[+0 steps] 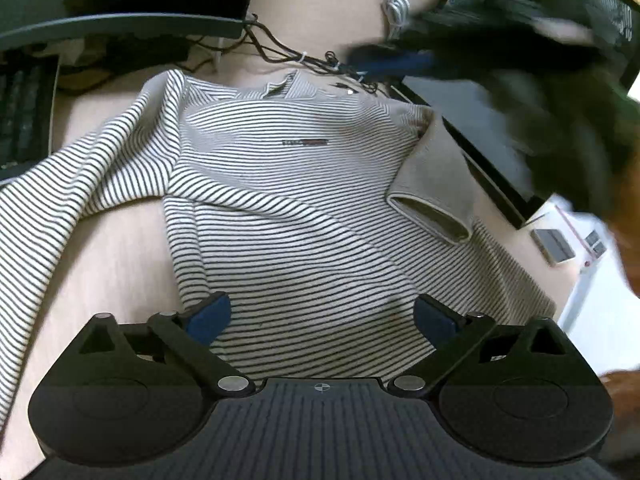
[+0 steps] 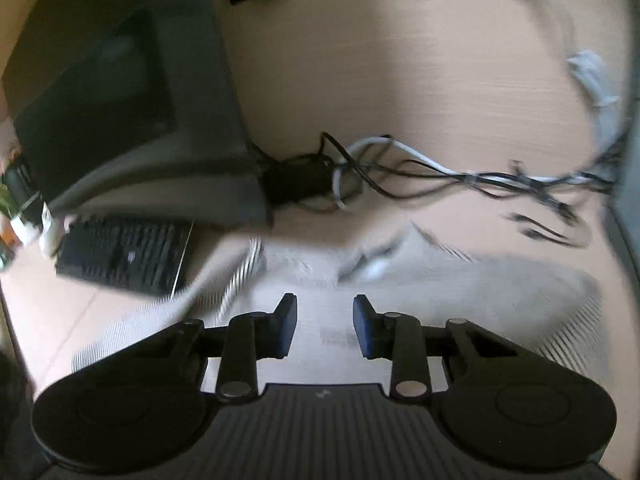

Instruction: Fold clothes

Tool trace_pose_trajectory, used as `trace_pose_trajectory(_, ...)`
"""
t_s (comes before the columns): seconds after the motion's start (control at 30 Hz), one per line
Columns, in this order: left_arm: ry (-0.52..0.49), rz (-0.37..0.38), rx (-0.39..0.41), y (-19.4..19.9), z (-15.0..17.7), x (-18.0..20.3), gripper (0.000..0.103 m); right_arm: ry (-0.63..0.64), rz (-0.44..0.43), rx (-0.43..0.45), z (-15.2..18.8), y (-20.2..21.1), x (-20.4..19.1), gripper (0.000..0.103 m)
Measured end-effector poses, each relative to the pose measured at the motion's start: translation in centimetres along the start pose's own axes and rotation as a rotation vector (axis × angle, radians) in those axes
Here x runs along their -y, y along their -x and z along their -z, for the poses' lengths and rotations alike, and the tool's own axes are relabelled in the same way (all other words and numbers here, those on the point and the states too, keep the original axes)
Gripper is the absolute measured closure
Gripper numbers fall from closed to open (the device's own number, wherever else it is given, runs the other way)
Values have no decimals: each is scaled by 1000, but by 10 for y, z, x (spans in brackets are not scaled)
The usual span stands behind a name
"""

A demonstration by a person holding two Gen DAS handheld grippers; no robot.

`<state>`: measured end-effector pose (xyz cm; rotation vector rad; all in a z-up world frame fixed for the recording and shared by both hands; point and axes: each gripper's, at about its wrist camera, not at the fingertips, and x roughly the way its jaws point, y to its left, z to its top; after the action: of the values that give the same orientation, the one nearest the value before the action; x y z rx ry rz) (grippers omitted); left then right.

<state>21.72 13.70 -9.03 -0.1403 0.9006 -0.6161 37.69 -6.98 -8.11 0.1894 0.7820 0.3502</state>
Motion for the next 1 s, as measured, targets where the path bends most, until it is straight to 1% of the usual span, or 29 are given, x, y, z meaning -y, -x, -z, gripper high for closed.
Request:
trace_pose_trajectory(0.1,-4,-9,6,1,3,1,0,-70,-41,-61,-20,-58,19,73)
trace_pose_trajectory(0.23,11,-26,24,2,5,3,0,-92,-45,-167,-28,-120,32,73)
trace_pose_trajectory(0.27,19,-29,28,1,6,3,0,-106,-47,-189,-28,-127,33,74)
trace_pose_trajectory(0.3,27,-31,33,1,6,3,0,-113,-65,-185,-28,-128,32,86)
trace_pose_trajectory(0.33,35,-33,37,1,7,3,0,-128,-88,-163,-31,-127,34,94)
trace_pose_trajectory(0.37,43,-32,42,1,7,2,0,-156,-110,-136,-36,-127,37,100)
trace_pose_trajectory(0.4,51,-32,47,1,7,2,0,-184,-133,-109,-41,-127,41,100)
trace_pose_trajectory(0.47,59,-31,53,1,8,2,0,-236,-127,0,-59,-124,56,103)
trace_pose_trajectory(0.5,59,-31,53,1,8,1,0,-246,-106,37,-67,-123,63,103)
trace_pose_trajectory(0.57,52,-26,52,1,9,1,0,-242,-46,67,-78,-120,74,103)
trace_pose_trajectory(0.6,46,-22,49,1,9,1,0,-240,-16,82,-84,-119,80,102)
trace_pose_trajectory(0.63,40,-18,46,0,9,0,0,-229,-5,81,-83,-119,80,101)
trace_pose_trajectory(0.77,11,0,32,0,8,-1,0,-152,-26,22,-62,-118,61,100)
trace_pose_trajectory(0.83,-11,10,21,0,7,-2,0,-114,-36,-7,-52,-118,51,94)
trace_pose_trajectory(0.87,-21,12,16,0,7,-1,0,-95,-42,-22,-46,-118,46,86)
trace_pose_trajectory(0.9,-31,14,11,0,7,-1,0,-76,-47,-36,-41,-118,41,74)
trace_pose_trajectory(0.97,-32,8,10,-1,7,0,0,-37,-57,-65,-31,-118,31,68)
trace_pose_trajectory(1.0,-29,4,11,-2,7,1,0,-16,-58,-75,-27,-121,26,68)
